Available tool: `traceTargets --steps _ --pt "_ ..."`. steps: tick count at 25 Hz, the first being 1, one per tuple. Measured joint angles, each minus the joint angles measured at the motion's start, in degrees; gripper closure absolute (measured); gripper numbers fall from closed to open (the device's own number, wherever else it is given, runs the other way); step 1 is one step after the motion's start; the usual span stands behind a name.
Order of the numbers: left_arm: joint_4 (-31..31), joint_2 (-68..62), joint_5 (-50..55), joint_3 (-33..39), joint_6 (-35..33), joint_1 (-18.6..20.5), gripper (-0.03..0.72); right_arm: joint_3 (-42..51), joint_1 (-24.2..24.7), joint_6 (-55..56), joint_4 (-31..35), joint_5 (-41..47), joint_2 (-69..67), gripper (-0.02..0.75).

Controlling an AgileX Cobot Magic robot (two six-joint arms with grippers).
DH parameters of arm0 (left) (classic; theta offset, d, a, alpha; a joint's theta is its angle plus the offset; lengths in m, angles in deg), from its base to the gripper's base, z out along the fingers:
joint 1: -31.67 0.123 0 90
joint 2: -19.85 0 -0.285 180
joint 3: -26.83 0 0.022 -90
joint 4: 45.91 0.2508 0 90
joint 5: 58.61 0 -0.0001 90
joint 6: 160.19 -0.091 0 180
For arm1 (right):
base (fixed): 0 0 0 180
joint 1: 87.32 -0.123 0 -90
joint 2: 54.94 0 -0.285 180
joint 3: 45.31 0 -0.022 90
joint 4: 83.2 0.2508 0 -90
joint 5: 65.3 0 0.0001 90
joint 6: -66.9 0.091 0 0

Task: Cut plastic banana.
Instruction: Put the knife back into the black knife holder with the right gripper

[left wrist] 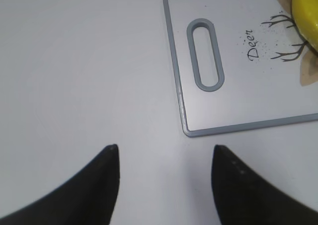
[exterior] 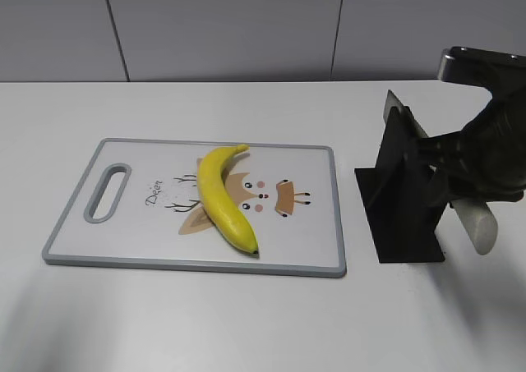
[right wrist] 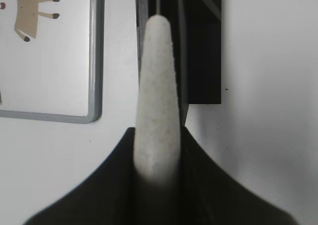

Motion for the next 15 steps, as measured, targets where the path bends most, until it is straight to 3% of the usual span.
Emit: traceTargets --steps 4,8,10,15 --pt "0.0 0.0 0.0 0.0 0.0 0.0 0.114 0.0 0.0 -0.3 0.0 -0.3 0.0 0.517" --pt "0.0 0.0 0.0 0.0 0.0 0.0 0.114 0.0 0.0 -0.6 0.1 -0.7 0.0 0.288" --pt "0.2 0.0 0.1 0.0 0.0 0.0 0.114 0.0 0.0 -1.5 0.1 -0.7 0.0 0.209" --pt "1.3 0.1 2.1 0.0 0.0 0.0 0.114 -3.0 0.0 -5.3 0.3 3.2 0.0 0.155"
